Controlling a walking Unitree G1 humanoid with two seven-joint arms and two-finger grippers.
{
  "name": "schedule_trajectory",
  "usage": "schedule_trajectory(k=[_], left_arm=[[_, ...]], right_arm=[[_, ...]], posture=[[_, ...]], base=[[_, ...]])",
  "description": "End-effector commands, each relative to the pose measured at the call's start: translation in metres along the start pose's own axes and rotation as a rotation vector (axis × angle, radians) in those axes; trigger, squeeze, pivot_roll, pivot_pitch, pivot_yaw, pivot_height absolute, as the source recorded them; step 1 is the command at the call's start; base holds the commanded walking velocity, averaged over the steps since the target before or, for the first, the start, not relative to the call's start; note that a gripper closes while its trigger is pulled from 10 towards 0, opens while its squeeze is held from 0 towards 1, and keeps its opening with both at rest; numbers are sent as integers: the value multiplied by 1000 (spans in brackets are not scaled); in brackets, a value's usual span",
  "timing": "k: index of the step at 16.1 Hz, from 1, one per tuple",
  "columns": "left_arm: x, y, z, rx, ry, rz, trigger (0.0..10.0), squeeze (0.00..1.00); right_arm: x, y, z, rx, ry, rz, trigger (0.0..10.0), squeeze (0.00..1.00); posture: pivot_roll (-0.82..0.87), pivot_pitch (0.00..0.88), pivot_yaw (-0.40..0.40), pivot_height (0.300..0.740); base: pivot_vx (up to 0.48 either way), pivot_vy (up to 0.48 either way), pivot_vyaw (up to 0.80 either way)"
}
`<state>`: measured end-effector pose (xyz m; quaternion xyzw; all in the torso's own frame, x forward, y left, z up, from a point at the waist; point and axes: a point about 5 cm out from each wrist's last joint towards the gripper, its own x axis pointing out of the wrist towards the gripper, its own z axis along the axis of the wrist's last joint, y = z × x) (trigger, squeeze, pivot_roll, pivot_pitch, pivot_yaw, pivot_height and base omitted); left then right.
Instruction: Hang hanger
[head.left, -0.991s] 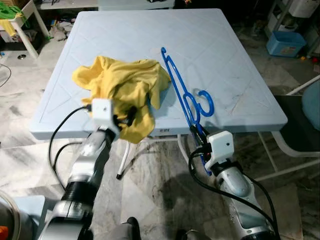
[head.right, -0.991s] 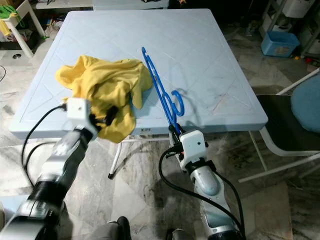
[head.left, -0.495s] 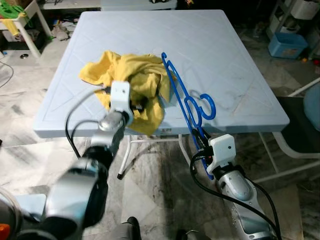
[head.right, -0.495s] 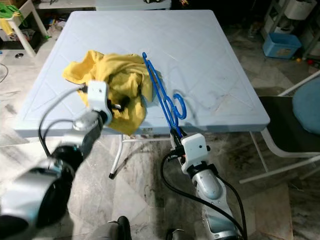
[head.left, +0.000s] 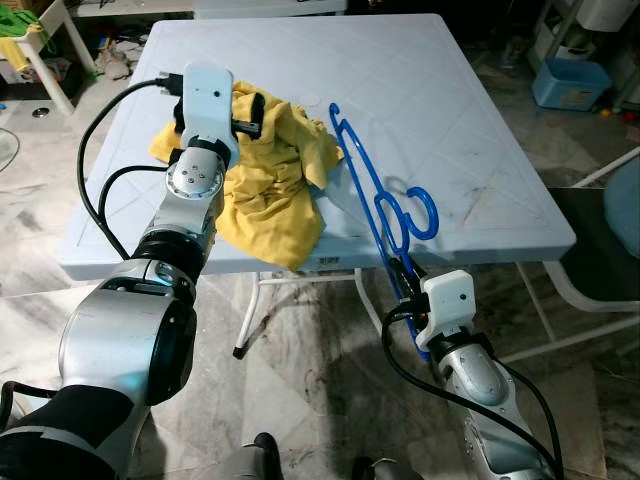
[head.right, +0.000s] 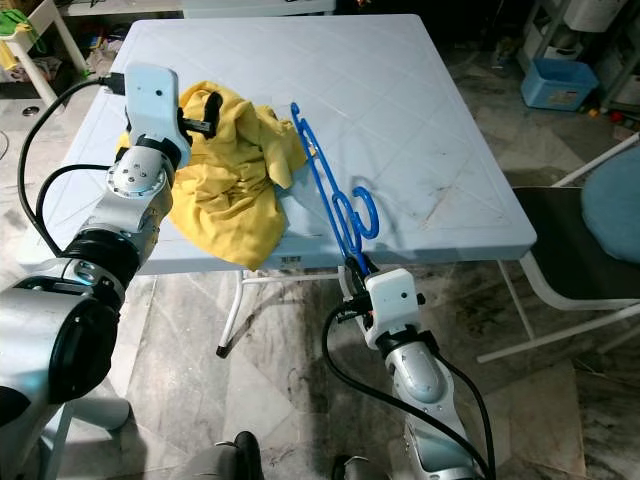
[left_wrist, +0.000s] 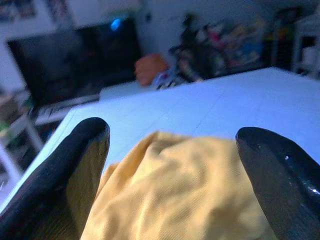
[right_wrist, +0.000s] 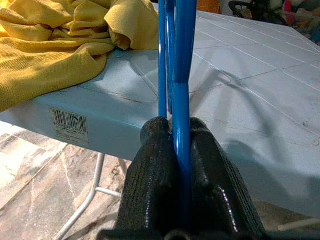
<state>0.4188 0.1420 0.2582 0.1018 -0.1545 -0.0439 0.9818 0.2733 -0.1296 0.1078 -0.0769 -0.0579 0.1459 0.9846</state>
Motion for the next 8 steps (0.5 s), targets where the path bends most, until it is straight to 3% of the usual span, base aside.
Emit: schedule_trajectory(k=[1,4,5,6,7,8], left_arm=[[-2,0,-1,-12,-16,-35,10000,0],[-23,-3,-22,-80,-81,-52,10000,0],[-31,-4,-29,-72,-98,-45,10000,294],[-44,-4,-37,-64,-126,-36,10000,1000],[-59,-3,-48,-85,-129,-21,10000,1000],[-86,-4,-58,-91,-153,-7,10000,1000]], right_arm=[[-5,-3,-9,4,53,-23,10000,0],[-6,-9,-10,-6,53,-49,10000,0],[-6,-10,-10,-10,52,-55,10000,0],[-6,-12,-10,-14,53,-61,10000,0],[-4,-12,-11,-9,55,-59,10000,0],[-2,-11,-10,-7,53,-53,10000,0]], posture=[[-112,171,35,740],[-92,174,34,740],[-82,172,32,740],[-77,170,31,740],[-67,168,31,740],[-56,163,33,740]], base=[[0,0,0],[0,0,0],[0,0,0],[0,0,0],[0,0,0],[0,0,0]])
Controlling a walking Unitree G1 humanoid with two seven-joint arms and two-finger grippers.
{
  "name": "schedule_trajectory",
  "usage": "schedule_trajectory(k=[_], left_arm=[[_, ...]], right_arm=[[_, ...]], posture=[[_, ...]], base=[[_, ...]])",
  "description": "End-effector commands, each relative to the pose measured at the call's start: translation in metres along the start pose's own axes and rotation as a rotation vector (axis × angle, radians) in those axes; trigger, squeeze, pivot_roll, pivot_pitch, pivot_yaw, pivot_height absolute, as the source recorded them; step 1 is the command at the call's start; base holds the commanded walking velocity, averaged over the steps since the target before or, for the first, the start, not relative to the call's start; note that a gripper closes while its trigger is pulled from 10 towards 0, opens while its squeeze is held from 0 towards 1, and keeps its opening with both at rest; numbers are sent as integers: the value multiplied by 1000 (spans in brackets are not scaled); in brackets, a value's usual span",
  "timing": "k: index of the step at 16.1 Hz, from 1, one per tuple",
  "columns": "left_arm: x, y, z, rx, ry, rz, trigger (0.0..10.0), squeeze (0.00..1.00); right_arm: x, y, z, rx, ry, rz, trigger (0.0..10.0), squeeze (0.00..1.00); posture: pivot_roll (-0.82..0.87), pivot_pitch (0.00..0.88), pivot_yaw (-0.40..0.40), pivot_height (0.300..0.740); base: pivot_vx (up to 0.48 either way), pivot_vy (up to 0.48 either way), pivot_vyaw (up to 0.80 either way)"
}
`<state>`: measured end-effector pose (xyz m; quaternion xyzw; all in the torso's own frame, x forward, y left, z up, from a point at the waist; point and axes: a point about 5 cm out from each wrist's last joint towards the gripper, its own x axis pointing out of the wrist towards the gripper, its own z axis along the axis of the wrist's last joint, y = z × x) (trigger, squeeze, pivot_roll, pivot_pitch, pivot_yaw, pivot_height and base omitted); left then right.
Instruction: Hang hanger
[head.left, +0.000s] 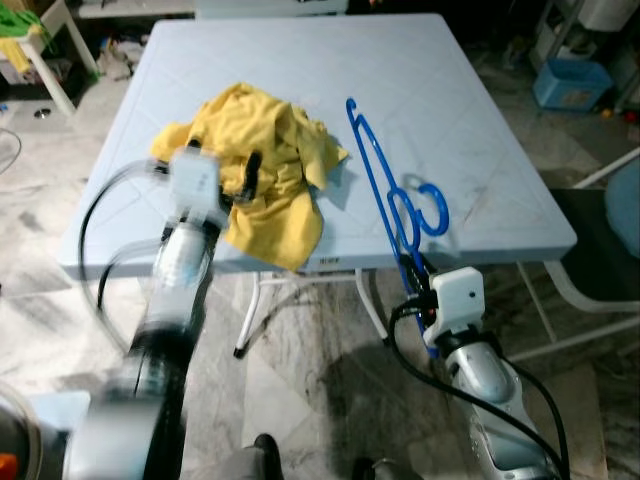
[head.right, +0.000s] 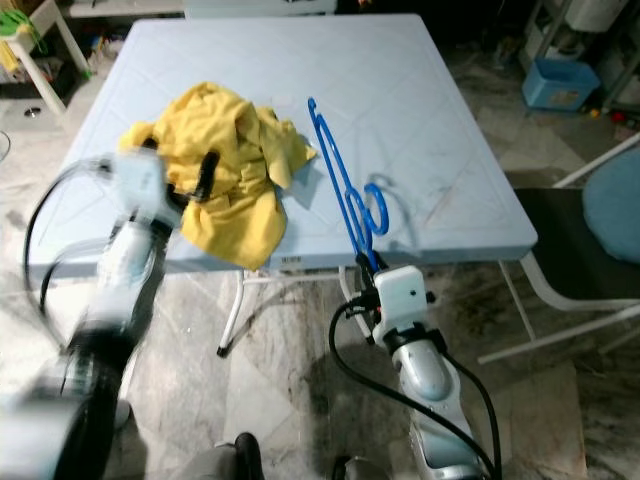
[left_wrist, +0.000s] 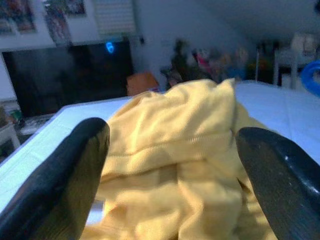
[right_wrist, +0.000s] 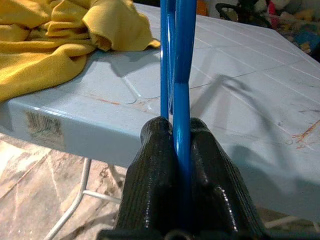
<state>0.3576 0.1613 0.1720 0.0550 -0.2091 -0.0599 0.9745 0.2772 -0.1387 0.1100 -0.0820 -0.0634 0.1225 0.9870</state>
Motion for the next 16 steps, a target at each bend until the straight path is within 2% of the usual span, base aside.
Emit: schedule_trajectory(k=[1,3,4,6,7,8,9,11,13,15,16], left_arm=[[-10,-4,3,4,-37,3,10000,1000],[-31,-18,-2,-8,-14,-4,10000,1000],[-37,-34,0,-19,-14,-36,10000,1000],[-33,-50,11,-1,-25,-91,10000,1000],[-30,-53,18,35,-52,-159,10000,937],[-29,-55,23,42,-63,-227,10000,196],[-28,-50,21,72,-26,-228,10000,0],[-43,-45,12,117,12,-264,10000,0],[-61,-39,4,112,83,-196,10000,0],[-79,-40,-2,11,163,-176,10000,0],[-83,-29,-5,15,181,-46,10000,0]], right_arm=[[-1,-2,-11,6,57,-8,10000,0],[1,-4,-10,4,52,-26,10000,0],[0,-7,-10,3,50,-46,10000,0],[-1,-13,-10,-2,54,-62,10000,0],[-5,-14,-11,-5,61,-63,10000,0],[-10,-14,-12,-11,72,-58,10000,0],[-18,-14,-15,-12,93,-56,10000,0],[-23,-11,-20,-14,108,-54,10000,0],[-17,-5,-14,1,87,-66,10000,0],[-13,-4,-10,-3,67,-55,10000,0],[-14,-3,-8,-23,56,-44,10000,0]], posture=[[-53,160,33,740],[-51,160,37,740],[-52,161,38,740],[-65,174,34,740],[-72,189,31,740],[-77,208,31,740],[-79,232,28,740],[-78,224,33,740],[-80,177,30,740],[-69,166,42,740],[-68,163,51,740]], base=[[0,0,0],[0,0,0],[0,0,0],[0,0,0],[0,0,0],[0,0,0],[0,0,0],[0,0,0],[0,0,0],[0,0,0],[0,0,0]])
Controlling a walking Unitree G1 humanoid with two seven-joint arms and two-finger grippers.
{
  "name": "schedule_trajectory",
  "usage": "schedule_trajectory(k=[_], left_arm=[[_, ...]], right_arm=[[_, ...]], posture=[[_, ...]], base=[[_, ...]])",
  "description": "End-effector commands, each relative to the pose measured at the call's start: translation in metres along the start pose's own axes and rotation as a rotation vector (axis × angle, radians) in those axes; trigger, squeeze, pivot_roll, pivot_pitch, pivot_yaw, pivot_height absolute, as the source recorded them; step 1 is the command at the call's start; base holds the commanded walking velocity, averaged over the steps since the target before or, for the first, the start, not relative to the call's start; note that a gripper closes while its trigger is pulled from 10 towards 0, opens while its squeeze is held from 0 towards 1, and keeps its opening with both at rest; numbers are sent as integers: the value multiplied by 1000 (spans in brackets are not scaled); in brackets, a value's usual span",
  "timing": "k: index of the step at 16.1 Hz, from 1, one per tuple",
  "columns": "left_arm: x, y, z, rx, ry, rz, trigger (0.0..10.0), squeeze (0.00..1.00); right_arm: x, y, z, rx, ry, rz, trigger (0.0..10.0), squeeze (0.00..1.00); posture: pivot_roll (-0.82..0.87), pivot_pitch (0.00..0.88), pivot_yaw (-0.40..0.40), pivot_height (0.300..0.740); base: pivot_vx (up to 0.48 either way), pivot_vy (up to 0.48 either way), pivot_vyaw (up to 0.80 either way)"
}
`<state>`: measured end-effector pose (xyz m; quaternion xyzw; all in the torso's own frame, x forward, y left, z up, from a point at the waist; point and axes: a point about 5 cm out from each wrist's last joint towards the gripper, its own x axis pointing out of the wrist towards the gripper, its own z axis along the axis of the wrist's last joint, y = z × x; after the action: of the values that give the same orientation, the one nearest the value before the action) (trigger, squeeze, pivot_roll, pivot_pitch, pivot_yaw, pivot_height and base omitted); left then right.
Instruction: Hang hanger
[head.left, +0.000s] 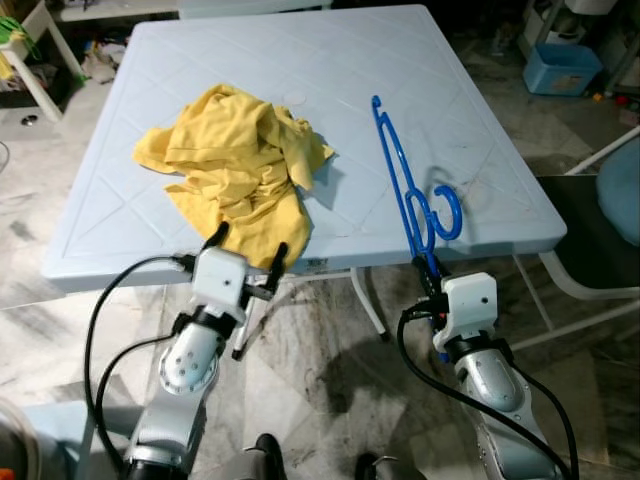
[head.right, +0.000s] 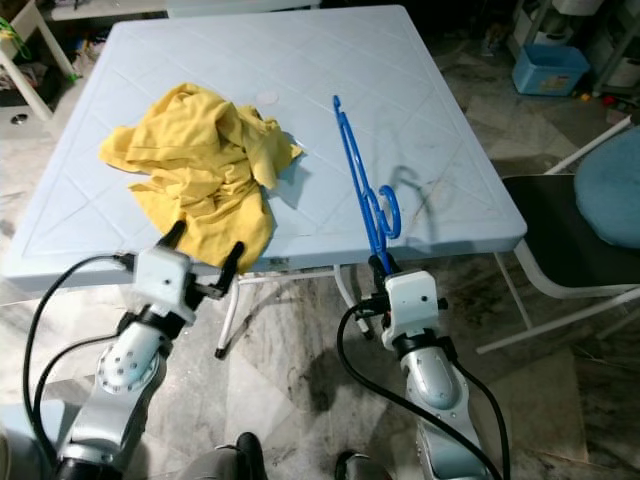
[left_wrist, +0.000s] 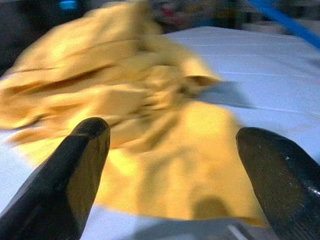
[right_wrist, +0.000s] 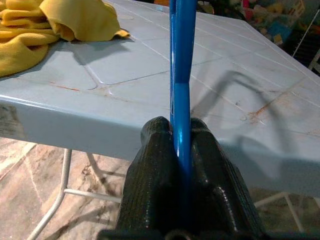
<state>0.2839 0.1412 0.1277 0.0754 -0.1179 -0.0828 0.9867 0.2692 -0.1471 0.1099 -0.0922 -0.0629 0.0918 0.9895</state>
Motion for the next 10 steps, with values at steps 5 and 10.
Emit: schedule_trajectory(k=[5,10], left_arm=[[-13,2,-7,65,37,-33,10000,0],[-2,-18,-8,10,46,-121,10000,0]], right_arm=[[-9,-8,-3,33,39,-75,10000,0],[-5,-14,-3,40,54,-110,10000,0]], posture=[[-80,174,64,740],[-90,170,60,740]], base=[[0,0,0],[0,0,-579]])
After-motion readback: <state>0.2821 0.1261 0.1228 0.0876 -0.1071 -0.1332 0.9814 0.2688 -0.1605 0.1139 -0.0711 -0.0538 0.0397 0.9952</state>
